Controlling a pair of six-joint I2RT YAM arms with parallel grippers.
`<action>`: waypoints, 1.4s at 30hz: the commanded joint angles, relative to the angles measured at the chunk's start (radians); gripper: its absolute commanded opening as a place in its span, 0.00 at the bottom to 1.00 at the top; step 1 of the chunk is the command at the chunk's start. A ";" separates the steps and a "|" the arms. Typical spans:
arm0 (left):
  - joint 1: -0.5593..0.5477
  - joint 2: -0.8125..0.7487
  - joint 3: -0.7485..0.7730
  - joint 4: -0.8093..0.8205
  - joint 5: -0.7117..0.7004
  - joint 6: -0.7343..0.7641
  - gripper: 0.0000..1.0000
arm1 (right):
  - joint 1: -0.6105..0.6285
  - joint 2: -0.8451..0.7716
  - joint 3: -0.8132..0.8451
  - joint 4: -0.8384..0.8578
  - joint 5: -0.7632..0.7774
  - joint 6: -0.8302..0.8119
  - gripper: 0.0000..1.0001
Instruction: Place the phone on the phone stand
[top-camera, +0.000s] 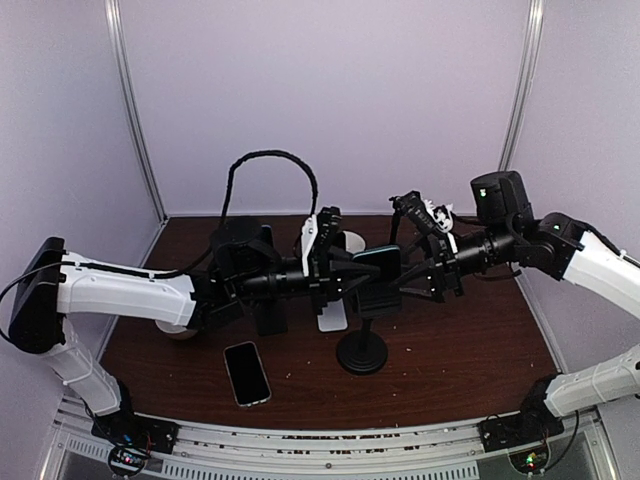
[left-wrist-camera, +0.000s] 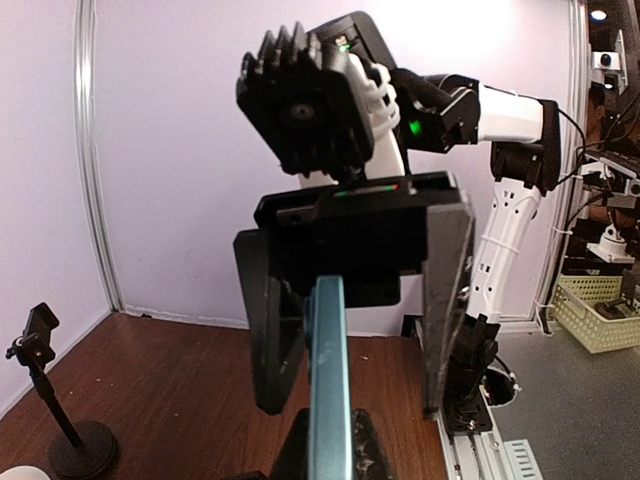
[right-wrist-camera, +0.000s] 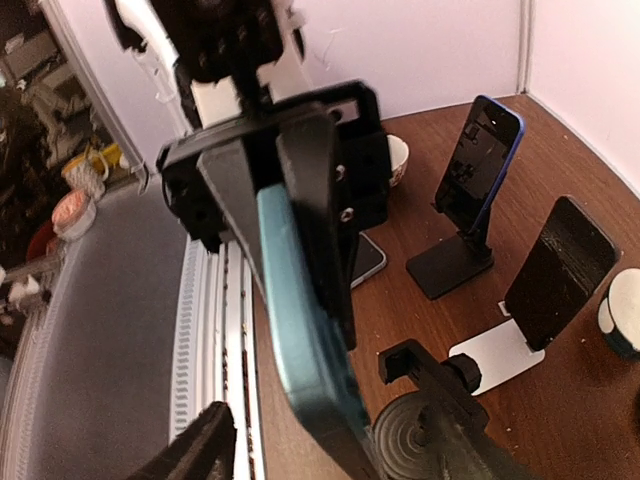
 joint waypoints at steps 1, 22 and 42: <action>0.000 -0.017 0.040 0.063 0.060 0.008 0.00 | -0.003 -0.003 -0.011 -0.023 -0.096 -0.012 0.53; 0.004 -0.010 0.064 0.033 0.093 -0.012 0.34 | 0.017 0.029 -0.023 0.057 -0.118 0.047 0.00; -0.022 0.055 0.241 -0.809 -0.210 0.213 0.98 | -0.138 -0.216 -0.058 -0.017 0.371 0.204 0.00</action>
